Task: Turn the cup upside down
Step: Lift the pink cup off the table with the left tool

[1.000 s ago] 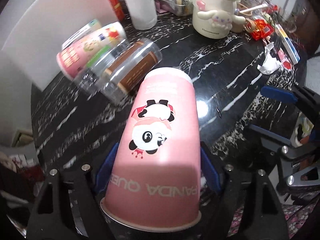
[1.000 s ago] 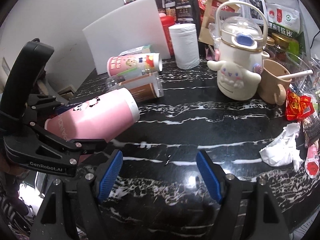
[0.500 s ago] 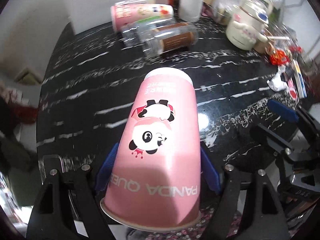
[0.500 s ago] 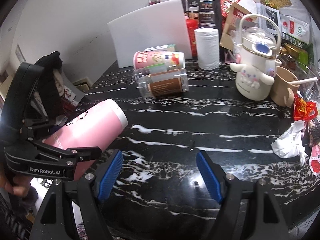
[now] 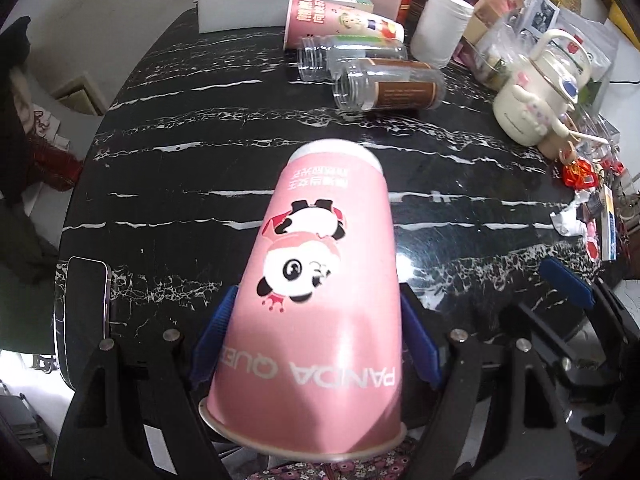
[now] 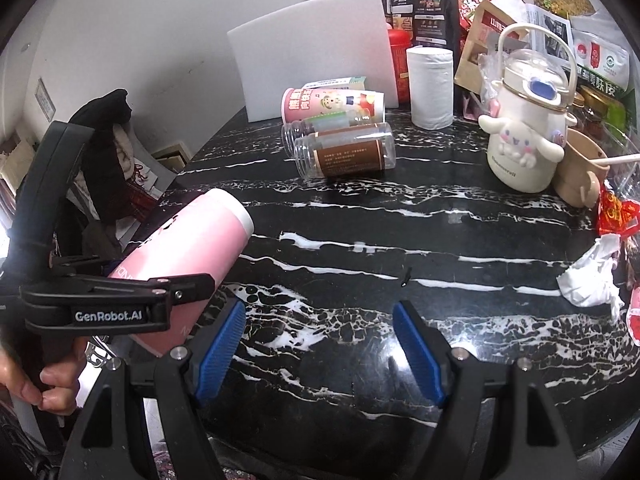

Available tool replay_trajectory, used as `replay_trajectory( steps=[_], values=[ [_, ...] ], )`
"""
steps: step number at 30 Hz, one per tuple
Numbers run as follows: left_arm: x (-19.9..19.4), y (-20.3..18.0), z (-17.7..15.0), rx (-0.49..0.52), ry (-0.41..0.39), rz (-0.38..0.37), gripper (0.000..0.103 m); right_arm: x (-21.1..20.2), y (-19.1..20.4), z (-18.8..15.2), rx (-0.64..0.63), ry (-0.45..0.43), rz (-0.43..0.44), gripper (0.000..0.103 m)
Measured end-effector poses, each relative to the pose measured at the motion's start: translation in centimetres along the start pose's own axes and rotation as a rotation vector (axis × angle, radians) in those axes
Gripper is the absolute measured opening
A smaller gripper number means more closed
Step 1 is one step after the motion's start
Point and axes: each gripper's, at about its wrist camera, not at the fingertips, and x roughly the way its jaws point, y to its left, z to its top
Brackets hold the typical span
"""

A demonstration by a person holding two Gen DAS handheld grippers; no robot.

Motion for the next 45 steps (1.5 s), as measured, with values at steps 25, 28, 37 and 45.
replay_trajectory(
  steps=[25,28,37,45],
  values=[
    [3.9,0.6,0.4,-0.045,0.034,-0.014,0.075,1.4,-0.1,0.4,0.009,0.036,-0.024,0.076],
    [4.0,0.6,0.4,-0.043,0.033,-0.014,0.075,1.4,-0.2,0.5,0.010,0.035,-0.026,0.076],
    [3.8,-0.1,0.5,-0.003,0.030,0.005,0.075,1.4,0.1,0.4,0.005,0.037,-0.026,0.076],
    [3.6,-0.2,0.6,0.000,0.029,0.007,0.077,1.1,0.2,0.4,0.001,0.029,-0.034,0.076]
  ],
)
